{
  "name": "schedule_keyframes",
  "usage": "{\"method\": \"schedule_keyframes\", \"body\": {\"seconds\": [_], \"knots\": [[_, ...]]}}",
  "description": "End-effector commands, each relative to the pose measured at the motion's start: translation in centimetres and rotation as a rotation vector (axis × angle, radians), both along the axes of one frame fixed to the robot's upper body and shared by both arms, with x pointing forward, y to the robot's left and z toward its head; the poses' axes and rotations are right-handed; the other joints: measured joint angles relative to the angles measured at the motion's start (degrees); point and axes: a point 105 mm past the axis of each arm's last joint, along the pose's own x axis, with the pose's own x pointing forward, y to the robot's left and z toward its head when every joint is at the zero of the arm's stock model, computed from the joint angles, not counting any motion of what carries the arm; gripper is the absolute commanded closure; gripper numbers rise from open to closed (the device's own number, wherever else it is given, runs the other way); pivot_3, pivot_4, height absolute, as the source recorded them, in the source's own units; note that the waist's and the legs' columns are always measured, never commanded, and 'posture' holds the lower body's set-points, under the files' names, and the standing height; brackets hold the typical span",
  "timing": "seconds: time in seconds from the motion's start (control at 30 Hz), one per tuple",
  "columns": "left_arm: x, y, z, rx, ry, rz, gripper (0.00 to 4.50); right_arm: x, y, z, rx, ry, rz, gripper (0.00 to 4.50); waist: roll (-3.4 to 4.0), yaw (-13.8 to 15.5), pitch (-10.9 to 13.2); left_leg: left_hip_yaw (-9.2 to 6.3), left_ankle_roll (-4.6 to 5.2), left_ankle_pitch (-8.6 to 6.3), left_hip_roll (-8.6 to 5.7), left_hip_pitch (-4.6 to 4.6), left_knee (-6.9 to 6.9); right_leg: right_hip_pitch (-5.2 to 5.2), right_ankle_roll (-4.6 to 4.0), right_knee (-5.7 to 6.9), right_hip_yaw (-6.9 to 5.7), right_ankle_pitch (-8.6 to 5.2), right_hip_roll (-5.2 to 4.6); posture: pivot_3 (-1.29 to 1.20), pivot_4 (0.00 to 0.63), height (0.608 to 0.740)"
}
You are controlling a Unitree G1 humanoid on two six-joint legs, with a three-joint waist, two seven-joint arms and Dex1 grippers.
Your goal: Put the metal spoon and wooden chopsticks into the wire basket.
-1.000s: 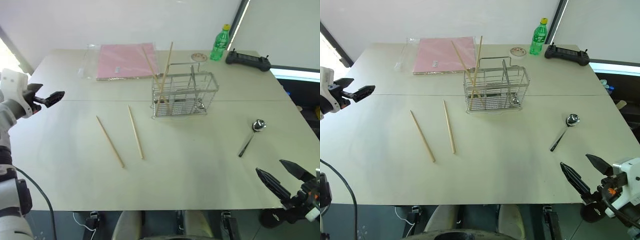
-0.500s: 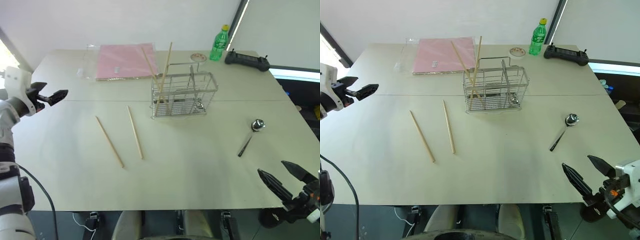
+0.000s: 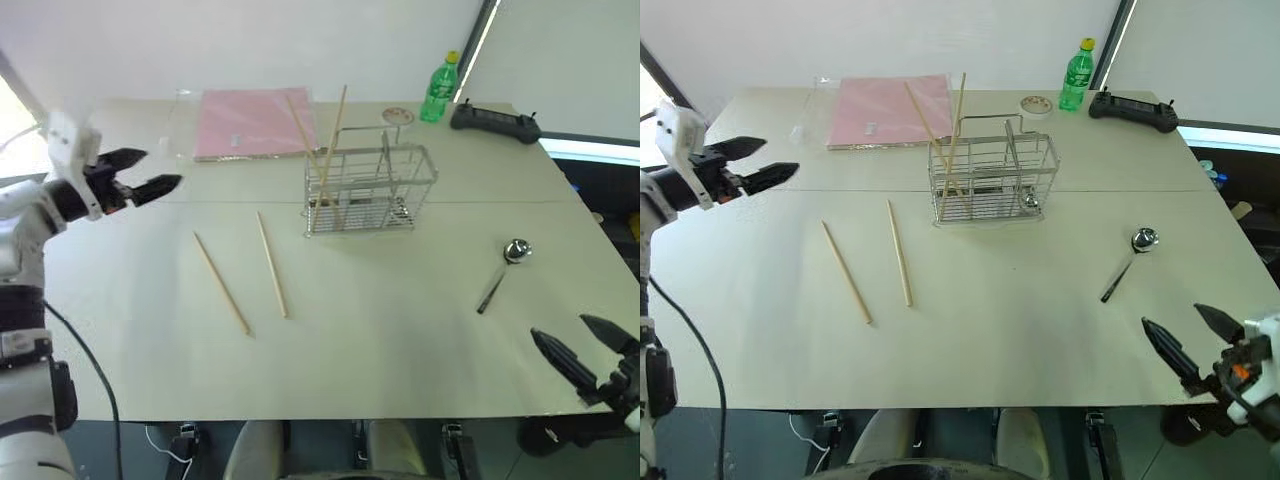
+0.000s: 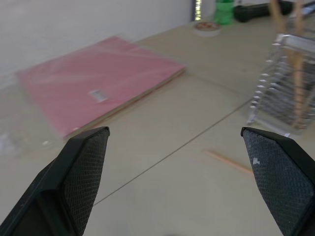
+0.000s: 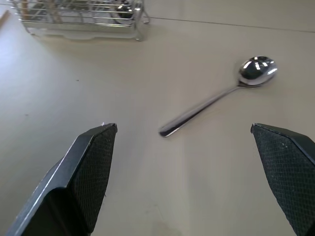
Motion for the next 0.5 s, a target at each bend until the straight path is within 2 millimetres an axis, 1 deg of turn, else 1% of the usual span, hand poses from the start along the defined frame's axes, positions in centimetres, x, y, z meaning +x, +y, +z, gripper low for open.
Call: {"method": "schedule_keyframes", "body": {"seconds": [0.03, 0.1, 0.17, 0.3, 0.37, 0.5], "knots": [[-2.5, -3.5, 0.6, 0.036, 0.021, -0.193, 0.00, 1.1, -1.0, 1.0, -0.037, -0.005, -0.067, 0.04, 0.05, -0.14, 0.02, 0.00, 0.00, 0.00, 0.02, 0.01, -0.01, -0.03, -0.02, 0.02, 0.00, 0.01, 0.05, 0.00, 0.150, 0.721], [-3.6, -5.1, 0.6, 0.048, 0.033, -0.273, 0.00, 2.1, -0.9, 1.2, -0.013, -0.007, -0.097, 0.04, 0.09, -0.10, 0.05, 0.00, 0.01, 0.01, 0.02, 0.01, -0.02, -0.06, -0.08, 0.05, 0.01, 0.04, 0.15, 0.00, 0.150, 0.721], [-4.2, -6.4, 0.8, 0.059, 0.020, -0.321, 0.00, 3.3, -0.3, 1.4, 0.033, -0.003, -0.122, 0.04, 0.08, 0.03, 0.05, -0.05, 0.02, 0.01, 0.05, 0.00, 0.01, -0.08, -0.16, 0.06, -0.01, 0.09, 0.27, 0.00, 0.150, 0.721], [-5.5, -8.9, 1.9, 0.028, -0.009, -0.409, 0.00, 5.6, 0.6, 1.7, 0.121, 0.006, -0.227, 0.04, 0.19, 0.05, 0.07, -0.07, 0.04, 0.02, 0.06, 0.06, 0.05, 0.00, -0.23, 0.08, 0.00, 0.12, 0.33, 0.00, 0.150, 0.721], [-5.9, -9.7, 2.1, 0.023, -0.019, -0.426, 0.00, 6.8, 0.8, 1.5, 0.176, 0.019, -0.301, 0.04, 0.20, 0.04, 0.07, -0.06, 0.05, 0.03, 0.05, 0.04, 0.11, 0.01, -0.24, 0.08, 0.04, 0.13, 0.32, 0.00, 0.150, 0.721], [-6.3, -10.5, 2.1, 0.000, -0.016, -0.426, 0.00, 8.3, 1.5, 1.0, 0.226, 0.062, -0.393, 0.04, 0.21, 0.04, 0.07, -0.07, 0.05, 0.03, 0.00, -0.04, 0.16, -0.02, -0.24, 0.08, 0.09, 0.14, 0.37, 0.00, 0.150, 0.721]]}}
